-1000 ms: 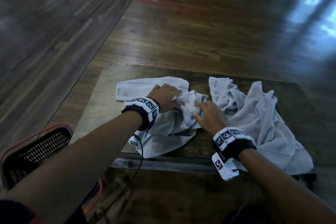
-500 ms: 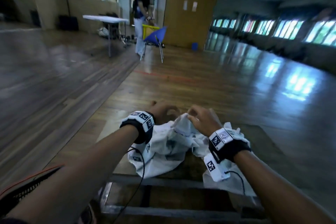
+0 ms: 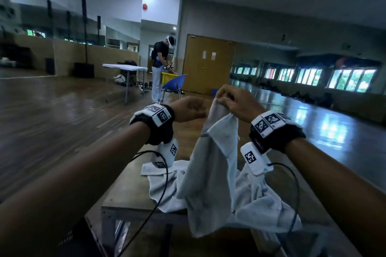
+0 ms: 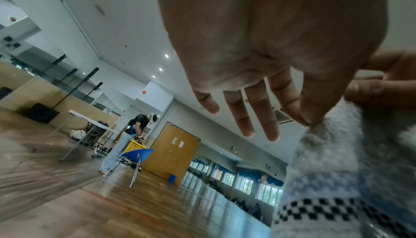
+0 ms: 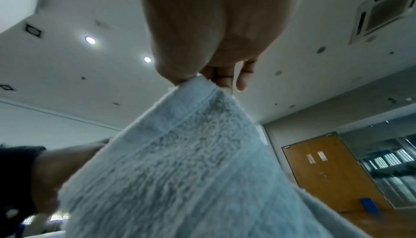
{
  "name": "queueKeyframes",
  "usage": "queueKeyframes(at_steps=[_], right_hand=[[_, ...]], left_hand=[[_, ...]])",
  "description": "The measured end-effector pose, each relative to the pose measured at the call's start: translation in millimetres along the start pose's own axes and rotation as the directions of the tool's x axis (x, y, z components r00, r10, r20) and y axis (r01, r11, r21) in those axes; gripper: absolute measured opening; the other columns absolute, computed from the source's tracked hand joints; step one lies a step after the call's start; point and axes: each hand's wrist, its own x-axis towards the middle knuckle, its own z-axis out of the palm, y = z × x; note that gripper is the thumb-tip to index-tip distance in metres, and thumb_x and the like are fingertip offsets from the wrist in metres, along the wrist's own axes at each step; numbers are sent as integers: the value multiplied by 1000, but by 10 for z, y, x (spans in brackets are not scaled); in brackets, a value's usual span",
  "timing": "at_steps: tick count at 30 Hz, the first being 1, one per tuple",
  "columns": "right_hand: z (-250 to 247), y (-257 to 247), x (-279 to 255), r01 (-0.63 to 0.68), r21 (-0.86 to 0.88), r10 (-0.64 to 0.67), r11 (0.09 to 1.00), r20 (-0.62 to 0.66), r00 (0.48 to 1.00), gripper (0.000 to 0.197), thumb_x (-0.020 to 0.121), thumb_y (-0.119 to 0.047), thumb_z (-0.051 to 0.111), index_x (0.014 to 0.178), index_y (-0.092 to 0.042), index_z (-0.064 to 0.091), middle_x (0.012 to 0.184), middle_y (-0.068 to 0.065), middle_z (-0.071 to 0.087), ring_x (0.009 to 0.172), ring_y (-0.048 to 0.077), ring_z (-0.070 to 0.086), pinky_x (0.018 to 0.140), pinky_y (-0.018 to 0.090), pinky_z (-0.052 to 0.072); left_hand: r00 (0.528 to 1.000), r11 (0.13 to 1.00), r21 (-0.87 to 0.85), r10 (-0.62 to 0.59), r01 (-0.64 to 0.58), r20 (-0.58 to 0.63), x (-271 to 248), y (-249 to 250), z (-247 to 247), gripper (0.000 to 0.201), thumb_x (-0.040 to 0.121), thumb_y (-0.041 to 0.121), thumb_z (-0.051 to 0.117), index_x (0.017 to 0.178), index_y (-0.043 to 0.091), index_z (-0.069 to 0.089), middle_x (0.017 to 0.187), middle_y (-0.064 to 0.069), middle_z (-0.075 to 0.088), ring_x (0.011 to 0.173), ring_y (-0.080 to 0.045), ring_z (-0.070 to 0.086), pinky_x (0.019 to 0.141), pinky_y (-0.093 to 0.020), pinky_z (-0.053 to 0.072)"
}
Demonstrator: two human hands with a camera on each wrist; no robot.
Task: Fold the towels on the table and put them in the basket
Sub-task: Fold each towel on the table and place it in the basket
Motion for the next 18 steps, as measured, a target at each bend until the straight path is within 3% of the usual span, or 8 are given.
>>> queueKeyframes(at_steps=[2,4,6,9,11,13,15,18], right_hand=[[-137,-54,17,27,4,-27,1000,-19,999,9,92,-19,54,97,-17,62,84,3,60,79,21,58,66,30,47],[-257,-91,36,52,31,-50,998,-51,997,7,91,-17,56,96,-17,61,86,2,60,79,18,56,65,25,45],[-354,-114,49,67,53,-63,996,-69,996,6,91,-16,57,95,-16,61,88,3,60,80,16,55,67,25,45],[-459,-121,64,78,52,-74,996,-76,994,8,90,-15,58,96,-15,62,88,3,60,78,14,54,67,24,45],[-516,-121,71,88,57,-84,994,-73,994,8,89,-14,59,96,-14,63,88,3,61,77,13,55,68,25,47],[-582,-108,85,89,67,-84,994,-73,994,8,88,-14,60,95,-15,63,83,-3,60,75,10,54,69,25,47],[-646,-91,101,86,60,-82,994,-60,995,7,88,-15,61,94,-17,64,79,-9,57,73,8,54,67,23,46],[-728,-47,112,89,51,-87,995,-41,995,8,85,-16,65,93,-18,64,80,-8,59,74,9,55,67,24,47]], left_hand=[[1000,987,-163,9,-6,14,-32,115,-33,8,92,6,53,91,-2,54,87,-17,57,86,-19,48,81,-34,40],[1000,943,-331,23,-22,1,-67,218,-60,11,92,2,52,103,3,55,97,-10,61,93,-16,55,86,-30,47],[999,908,-418,25,-9,33,-85,298,-70,25,93,4,50,118,4,53,96,2,65,81,1,61,71,-14,50],[996,904,-428,29,9,80,-73,415,-107,12,94,8,50,99,12,60,69,18,63,59,8,54,57,-9,41],[997,911,-412,20,10,70,-56,531,-155,11,91,15,56,82,17,59,67,14,59,57,2,52,56,-11,41],[998,909,-415,-9,36,66,-14,609,-208,7,88,18,61,83,15,57,79,2,60,67,-6,57,63,-17,48],[999,907,-420,-15,28,34,27,645,-268,10,87,15,62,90,8,55,91,-8,60,82,-15,58,78,-29,51],[1000,908,-419,6,5,26,65,632,-377,10,88,9,57,81,13,51,83,-4,56,80,-17,53,76,-29,46]])
